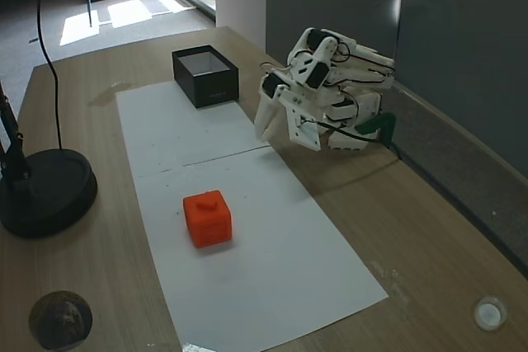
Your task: Grab a orange square and put it in the box.
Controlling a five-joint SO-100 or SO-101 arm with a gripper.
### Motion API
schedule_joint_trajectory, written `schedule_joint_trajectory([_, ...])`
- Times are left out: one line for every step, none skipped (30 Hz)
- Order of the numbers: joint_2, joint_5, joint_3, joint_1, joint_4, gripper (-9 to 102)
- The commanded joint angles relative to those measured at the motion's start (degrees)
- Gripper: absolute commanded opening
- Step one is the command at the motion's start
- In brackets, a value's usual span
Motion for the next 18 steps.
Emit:
schedule_joint_trajectory([1.3, 0.2, -3.0, -0.4, 0.6, 0])
schedule_joint_trajectory([1.3, 0.2, -3.0, -0.4, 0.5, 0])
schedule_joint_trajectory([1.3, 0.3, -3.0, -0.4, 0.5, 0])
schedule_joint_trajectory([1.3, 0.3, -3.0, -0.4, 0.5, 0])
schedule_joint_trajectory([1.3, 0.4, -3.0, -0.4, 0.4, 0])
schedule_joint_trajectory([1.3, 0.4, -3.0, -0.4, 0.4, 0])
schedule_joint_trajectory([1.3, 0.4, -3.0, -0.4, 0.4, 0])
schedule_joint_trajectory([1.3, 0.4, -3.0, -0.4, 0.4, 0])
schedule_joint_trajectory([1.3, 0.4, -3.0, -0.4, 0.4, 0])
schedule_joint_trajectory([1.3, 0.4, -3.0, -0.4, 0.4, 0])
schedule_joint_trajectory([1.3, 0.4, -3.0, -0.4, 0.4, 0])
schedule_joint_trajectory([1.3, 0.4, -3.0, -0.4, 0.4, 0])
schedule_joint_trajectory([1.4, 0.4, -3.0, -0.4, 0.4, 0])
schedule_joint_trajectory([1.4, 0.4, -3.0, -0.4, 0.4, 0])
schedule_joint_trajectory([1.4, 0.4, -3.0, -0.4, 0.4, 0])
schedule_joint_trajectory([1.4, 0.4, -3.0, -0.4, 0.4, 0])
schedule_joint_trajectory([1.4, 0.5, -3.0, -0.3, 0.4, 0])
schedule_joint_trajectory([1.4, 0.2, -3.0, -0.5, 0.4, 0])
